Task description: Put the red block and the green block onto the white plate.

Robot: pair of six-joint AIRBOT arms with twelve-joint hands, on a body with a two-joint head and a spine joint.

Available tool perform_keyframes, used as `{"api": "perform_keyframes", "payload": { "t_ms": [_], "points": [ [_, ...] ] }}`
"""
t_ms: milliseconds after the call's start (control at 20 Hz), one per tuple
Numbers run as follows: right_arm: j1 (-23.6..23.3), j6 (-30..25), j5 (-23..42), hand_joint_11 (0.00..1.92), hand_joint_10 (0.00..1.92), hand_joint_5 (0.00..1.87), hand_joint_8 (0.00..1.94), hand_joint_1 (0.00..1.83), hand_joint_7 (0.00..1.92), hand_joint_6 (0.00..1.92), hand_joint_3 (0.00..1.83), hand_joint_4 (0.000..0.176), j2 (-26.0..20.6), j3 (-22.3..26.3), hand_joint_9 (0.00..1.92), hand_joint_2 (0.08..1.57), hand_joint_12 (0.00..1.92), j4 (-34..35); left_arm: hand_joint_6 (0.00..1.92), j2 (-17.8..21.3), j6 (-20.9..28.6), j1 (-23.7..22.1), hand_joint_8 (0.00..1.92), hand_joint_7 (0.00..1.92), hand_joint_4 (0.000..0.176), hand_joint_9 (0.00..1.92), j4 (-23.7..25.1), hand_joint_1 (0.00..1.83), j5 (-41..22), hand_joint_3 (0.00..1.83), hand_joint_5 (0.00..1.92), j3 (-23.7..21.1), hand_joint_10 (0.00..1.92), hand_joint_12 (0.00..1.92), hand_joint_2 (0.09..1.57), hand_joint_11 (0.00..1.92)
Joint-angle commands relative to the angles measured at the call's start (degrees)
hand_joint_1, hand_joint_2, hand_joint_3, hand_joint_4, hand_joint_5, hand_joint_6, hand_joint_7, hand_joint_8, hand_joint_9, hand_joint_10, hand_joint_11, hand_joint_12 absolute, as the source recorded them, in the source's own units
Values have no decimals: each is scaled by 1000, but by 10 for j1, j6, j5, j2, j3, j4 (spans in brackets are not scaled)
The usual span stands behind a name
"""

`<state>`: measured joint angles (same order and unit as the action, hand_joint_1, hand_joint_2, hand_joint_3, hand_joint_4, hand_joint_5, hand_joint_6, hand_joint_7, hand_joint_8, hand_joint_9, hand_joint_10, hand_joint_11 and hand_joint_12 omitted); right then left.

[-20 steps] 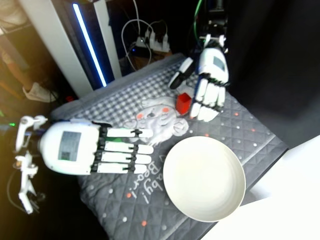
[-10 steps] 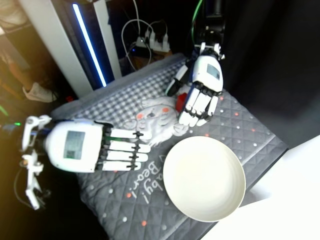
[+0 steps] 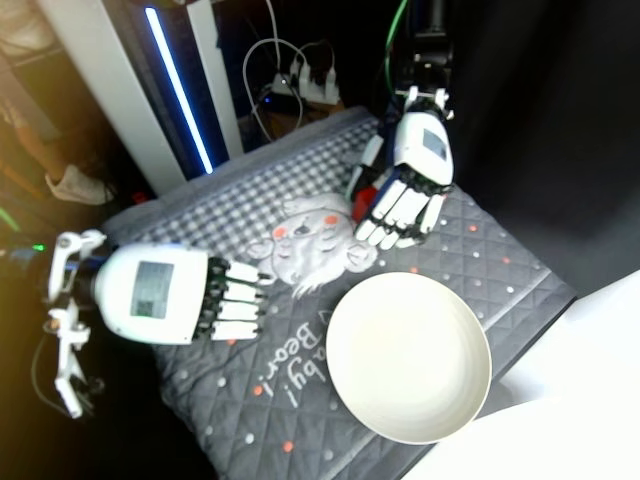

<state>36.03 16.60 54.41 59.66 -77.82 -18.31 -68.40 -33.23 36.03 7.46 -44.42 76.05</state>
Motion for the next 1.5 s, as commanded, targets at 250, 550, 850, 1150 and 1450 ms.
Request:
{"api": "perform_keyframes", "payload": {
  "t_ms": [250, 550, 850, 1150, 1450],
  "points": [
    [-2, -2, 58, 730, 964, 984, 1060, 1270, 1053, 764, 0, 0, 1, -6, 926, 1103, 1512, 22, 883, -12, -4, 13, 582, 1221, 0, 1059, -12, 1378, -33, 0, 934, 5, 858, 1154, 1060, 700],
    [-1, 3, 58, 961, 583, 1205, 873, 1279, 1149, 448, 0, 0, 5, -6, 1185, 1041, 1197, 17, 831, -10, -3, 17, 577, 1189, 0, 1003, -13, 1387, -31, 0, 1057, 6, 1067, 1136, 1054, 757],
    [-2, 6, 59, 1182, 832, 1211, 860, 1300, 1201, 323, 0, 0, 9, -6, 1299, 1036, 1306, 17, 199, -10, -4, 16, 629, 1198, 0, 1119, -12, 1404, -35, 0, 1295, 7, 1047, 1159, 1019, 1014],
    [-2, 6, 81, 1132, 973, 1247, 959, 1298, 1158, 237, 0, 0, 20, -11, 1277, 1044, 1456, 36, 82, -6, -3, -1, 982, 1135, 0, 1239, -11, 1302, -63, 0, 1346, 3, 733, 1271, 1037, 1017],
    [-2, 6, 133, 1000, 809, 1275, 663, 1290, 1260, 325, 14, 0, 51, -38, 1168, 1004, 1197, 77, 13, -9, -4, -50, 943, 1139, 0, 1080, -4, 1292, -83, 0, 1406, 13, 715, 1385, 1024, 663]
  ]
}}
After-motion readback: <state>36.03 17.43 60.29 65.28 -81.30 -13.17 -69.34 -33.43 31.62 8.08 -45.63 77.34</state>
